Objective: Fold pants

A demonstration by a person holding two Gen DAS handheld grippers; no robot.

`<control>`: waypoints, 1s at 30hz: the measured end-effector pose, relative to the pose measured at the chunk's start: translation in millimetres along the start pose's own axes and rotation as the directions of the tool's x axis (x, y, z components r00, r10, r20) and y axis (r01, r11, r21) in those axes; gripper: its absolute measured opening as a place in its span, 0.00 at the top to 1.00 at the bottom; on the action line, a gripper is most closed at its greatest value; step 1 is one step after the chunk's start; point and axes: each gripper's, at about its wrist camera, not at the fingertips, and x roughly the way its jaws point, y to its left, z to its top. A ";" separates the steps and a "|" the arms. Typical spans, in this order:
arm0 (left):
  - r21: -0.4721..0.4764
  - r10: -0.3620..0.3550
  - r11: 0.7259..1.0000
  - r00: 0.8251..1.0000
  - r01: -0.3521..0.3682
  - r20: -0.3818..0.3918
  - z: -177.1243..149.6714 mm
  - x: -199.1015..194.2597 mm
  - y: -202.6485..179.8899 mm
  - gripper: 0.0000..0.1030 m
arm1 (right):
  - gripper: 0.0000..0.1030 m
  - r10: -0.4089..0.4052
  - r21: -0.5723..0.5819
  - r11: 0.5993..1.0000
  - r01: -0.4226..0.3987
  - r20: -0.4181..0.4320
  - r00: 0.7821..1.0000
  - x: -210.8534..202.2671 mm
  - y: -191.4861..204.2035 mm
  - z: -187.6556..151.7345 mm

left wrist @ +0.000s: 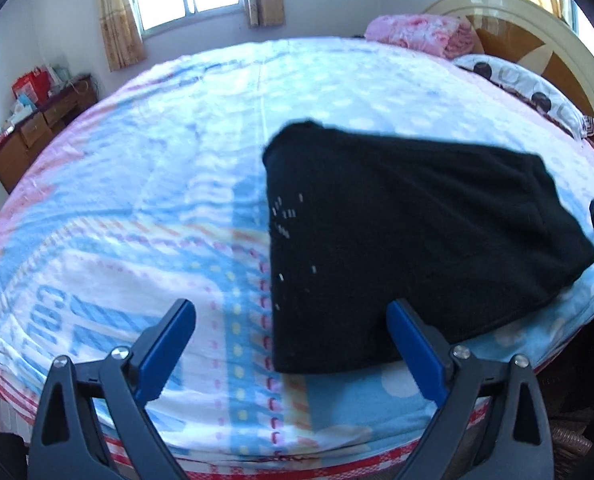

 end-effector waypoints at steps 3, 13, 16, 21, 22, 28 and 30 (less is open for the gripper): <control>0.009 -0.002 1.000 0.997 0.002 0.073 9.6 -15.4 1.5 0.04 | 0.68 -0.054 0.106 0.993 0.052 0.014 0.998 -5.4 -28.1 5.2; 0.066 -0.026 0.998 0.998 0.023 0.051 52.0 7.0 -32.3 0.04 | 0.68 -0.089 0.164 0.982 0.096 -0.050 0.995 21.6 -53.7 11.1; 0.067 0.005 0.998 1.000 -0.004 -0.025 48.3 27.9 -40.3 0.04 | 0.68 -0.103 0.151 0.981 0.118 -0.104 0.989 34.8 -49.2 4.0; 0.038 0.002 0.999 0.999 0.000 -0.050 36.7 31.8 -38.3 0.04 | 0.68 -0.099 0.180 0.977 0.118 -0.109 0.989 35.1 -48.0 3.1; 0.033 0.001 0.999 0.999 0.000 -0.046 35.8 29.4 -37.4 0.04 | 0.68 -0.087 0.211 0.972 0.105 -0.092 0.992 29.8 -49.4 6.2; 0.005 -0.006 1.000 1.000 0.007 -0.017 31.8 9.8 -33.2 0.04 | 0.40 0.005 0.267 0.964 -0.005 0.003 1.000 -0.1 -24.6 33.8; 0.008 -0.015 1.000 1.000 0.015 -0.014 31.6 4.8 -31.8 0.04 | 0.33 0.048 0.308 0.950 -0.047 0.003 0.999 -0.5 -15.2 36.4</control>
